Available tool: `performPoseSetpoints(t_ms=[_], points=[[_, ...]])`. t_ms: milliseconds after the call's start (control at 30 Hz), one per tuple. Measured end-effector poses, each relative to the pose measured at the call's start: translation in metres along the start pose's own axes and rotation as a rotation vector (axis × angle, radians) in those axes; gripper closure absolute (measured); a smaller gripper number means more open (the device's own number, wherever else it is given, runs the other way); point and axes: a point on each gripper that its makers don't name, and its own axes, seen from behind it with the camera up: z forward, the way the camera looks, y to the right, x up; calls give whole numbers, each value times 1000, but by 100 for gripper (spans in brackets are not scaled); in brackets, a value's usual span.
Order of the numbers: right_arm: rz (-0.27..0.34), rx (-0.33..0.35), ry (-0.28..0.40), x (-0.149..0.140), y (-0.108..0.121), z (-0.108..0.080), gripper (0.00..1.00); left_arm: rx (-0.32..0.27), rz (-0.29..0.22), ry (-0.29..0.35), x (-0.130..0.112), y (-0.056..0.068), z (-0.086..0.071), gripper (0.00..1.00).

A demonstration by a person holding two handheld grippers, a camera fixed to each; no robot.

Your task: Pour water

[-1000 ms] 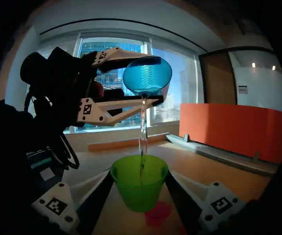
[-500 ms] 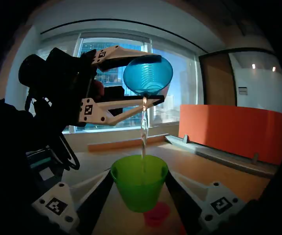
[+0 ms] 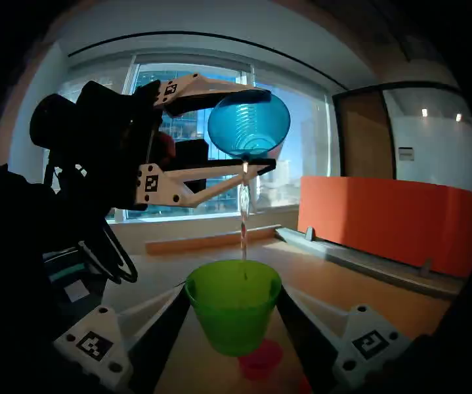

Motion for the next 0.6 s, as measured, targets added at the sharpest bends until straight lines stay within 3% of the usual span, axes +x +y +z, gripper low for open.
performPoseSetpoints(t_ms=[367, 600], points=[[-4, 3, 5, 1, 0, 1, 9, 7, 58, 5, 2, -11, -2, 12], [-7, 4, 10, 4, -1, 1, 9, 11, 89, 9, 5, -12, -1, 12]])
